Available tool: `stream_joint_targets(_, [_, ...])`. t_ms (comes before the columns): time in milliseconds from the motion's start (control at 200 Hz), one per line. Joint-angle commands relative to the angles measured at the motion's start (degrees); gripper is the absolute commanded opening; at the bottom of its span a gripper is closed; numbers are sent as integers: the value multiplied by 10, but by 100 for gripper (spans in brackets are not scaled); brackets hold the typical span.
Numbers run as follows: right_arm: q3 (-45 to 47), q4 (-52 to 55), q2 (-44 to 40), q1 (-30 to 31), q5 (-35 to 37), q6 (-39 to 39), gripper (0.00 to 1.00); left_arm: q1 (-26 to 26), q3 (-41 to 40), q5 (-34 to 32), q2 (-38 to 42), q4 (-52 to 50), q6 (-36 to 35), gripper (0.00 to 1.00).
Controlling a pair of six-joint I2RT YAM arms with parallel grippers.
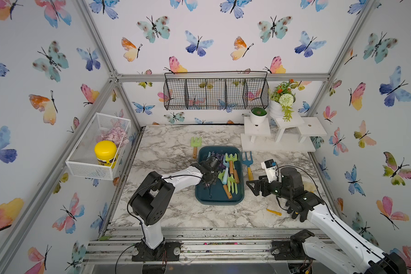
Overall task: Take the hand rake out of the storage box
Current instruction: Pick up the rake from the storage box.
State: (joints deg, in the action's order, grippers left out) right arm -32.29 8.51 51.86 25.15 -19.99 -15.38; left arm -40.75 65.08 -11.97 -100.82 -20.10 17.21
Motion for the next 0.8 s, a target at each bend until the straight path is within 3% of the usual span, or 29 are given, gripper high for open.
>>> stream_joint_targets(0, [-6, 1, -2, -1, -14, 6, 96, -3, 0, -50, 61, -6, 4, 11])
stream_joint_targets(190, [-5, 1, -4, -1, -15, 5, 95, -3, 14, -82, 107, -19, -2, 11])
stream_joint_targets(415, [-4, 1, -4, -1, -15, 5, 96, 9, 64, -135, 106, -42, -21, 12])
stream_joint_targets(796, [-5, 0, -3, -1, -20, 10, 100, 118, 67, -80, 101, -11, -54, 12])
